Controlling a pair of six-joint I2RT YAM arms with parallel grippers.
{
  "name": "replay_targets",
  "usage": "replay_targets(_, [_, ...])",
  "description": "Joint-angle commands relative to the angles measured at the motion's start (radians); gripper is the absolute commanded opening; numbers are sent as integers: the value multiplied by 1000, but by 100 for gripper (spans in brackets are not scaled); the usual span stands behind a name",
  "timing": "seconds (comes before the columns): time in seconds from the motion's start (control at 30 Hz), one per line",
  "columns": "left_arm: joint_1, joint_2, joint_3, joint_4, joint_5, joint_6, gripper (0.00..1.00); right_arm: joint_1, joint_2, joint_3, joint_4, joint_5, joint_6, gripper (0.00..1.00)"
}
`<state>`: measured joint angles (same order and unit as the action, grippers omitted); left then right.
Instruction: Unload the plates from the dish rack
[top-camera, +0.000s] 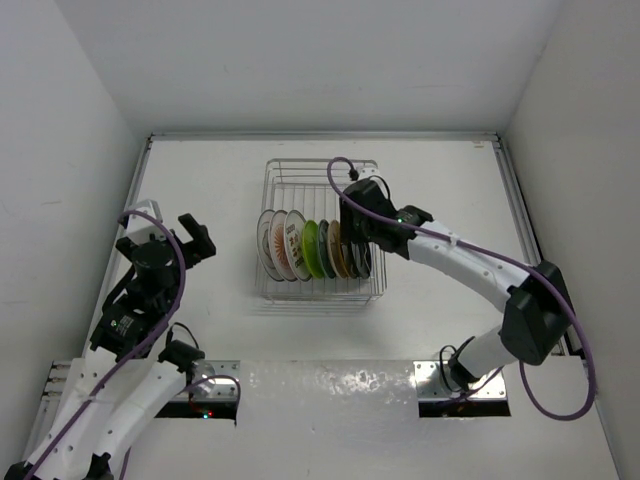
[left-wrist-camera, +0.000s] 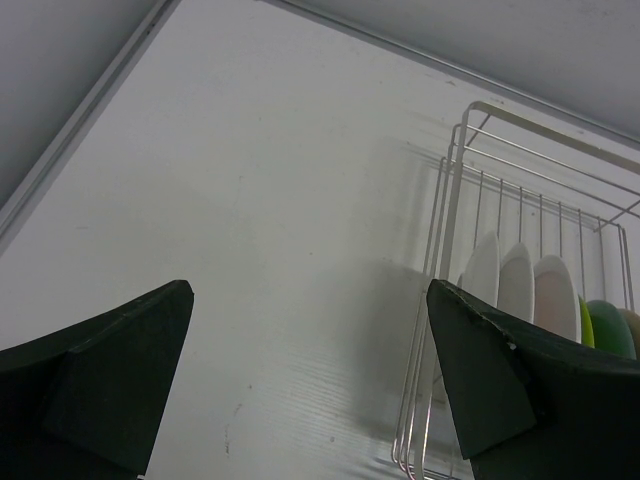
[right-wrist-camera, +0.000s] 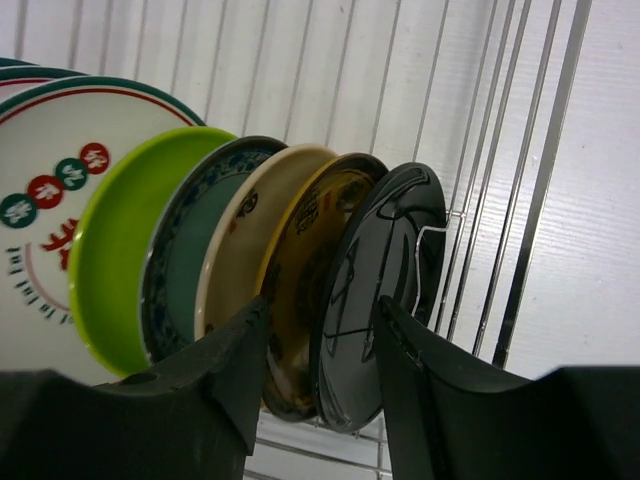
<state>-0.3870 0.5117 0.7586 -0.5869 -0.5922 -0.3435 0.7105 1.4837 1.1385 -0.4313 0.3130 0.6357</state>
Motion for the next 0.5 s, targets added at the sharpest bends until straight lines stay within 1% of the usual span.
replay_targets(0.0, [-10,7,-1,41,9,8,100,15,35,20,32,89,33,45])
replay_targets(0.1, [-10,4,-2,42,12,9,100,18,46,-5,45,101,42,43])
replay_targets(0.3, [-10,10,-4,45,22,12,100,18,49,-40,69,98,51,35])
replay_targets(0.33, [-10,10,-4,45,22,12,100,20,52,-45,74,97,56,31])
replay_targets(0.4, [-10,10,-4,45,22,12,100,20,66,-59,77,92,64,28])
replay_targets(0.47, [-9,10,-4,45,22,12,100,20,73,-72,88,78,71,27])
